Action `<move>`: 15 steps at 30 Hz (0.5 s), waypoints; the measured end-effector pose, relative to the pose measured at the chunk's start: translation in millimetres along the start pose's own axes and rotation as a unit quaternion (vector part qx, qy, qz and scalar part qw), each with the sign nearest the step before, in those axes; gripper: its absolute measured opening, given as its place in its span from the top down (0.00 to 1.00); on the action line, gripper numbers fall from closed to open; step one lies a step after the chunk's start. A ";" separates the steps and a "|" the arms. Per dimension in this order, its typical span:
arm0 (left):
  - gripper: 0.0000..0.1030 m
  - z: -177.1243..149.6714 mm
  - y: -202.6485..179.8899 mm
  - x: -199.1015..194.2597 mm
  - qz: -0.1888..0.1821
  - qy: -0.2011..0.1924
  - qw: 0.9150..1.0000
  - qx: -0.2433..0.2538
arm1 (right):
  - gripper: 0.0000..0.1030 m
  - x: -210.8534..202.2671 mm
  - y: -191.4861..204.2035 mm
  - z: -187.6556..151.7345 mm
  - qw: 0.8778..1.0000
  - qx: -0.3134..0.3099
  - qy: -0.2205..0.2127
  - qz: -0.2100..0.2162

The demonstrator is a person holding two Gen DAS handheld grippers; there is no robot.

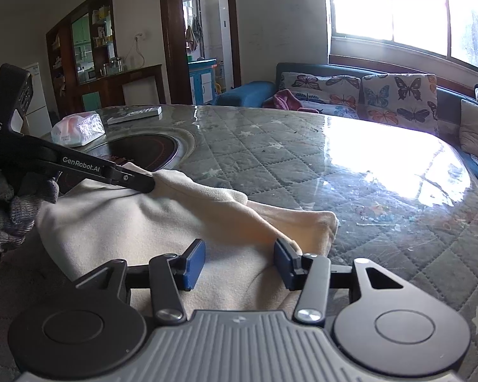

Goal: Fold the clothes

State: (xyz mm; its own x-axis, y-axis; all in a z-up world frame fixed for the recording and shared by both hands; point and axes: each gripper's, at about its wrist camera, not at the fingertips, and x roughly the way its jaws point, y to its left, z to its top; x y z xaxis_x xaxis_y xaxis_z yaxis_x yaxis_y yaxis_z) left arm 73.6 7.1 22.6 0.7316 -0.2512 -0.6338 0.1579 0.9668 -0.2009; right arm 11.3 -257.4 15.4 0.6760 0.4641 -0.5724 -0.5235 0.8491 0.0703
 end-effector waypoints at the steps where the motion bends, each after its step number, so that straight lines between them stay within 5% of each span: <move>1: 0.72 -1.0 -1.5 -1.4 0.001 -0.002 1.000 0.004 | 0.52 -0.6 0.3 0.2 1.000 -0.001 -0.001 0.002; 15: 0.71 -3.8 -11.7 -24.1 -0.007 -0.027 0.999 0.017 | 0.49 29.8 11.7 31.4 0.997 -0.008 0.029 0.067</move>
State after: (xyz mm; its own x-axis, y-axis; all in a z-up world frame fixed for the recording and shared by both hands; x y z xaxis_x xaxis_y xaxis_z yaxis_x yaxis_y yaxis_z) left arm 51.6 1.6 37.4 0.7636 -0.2628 -0.5899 0.1908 0.9645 -0.1827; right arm 41.7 -225.7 24.8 0.5683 0.5584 -0.6043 -0.6164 0.7755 0.1369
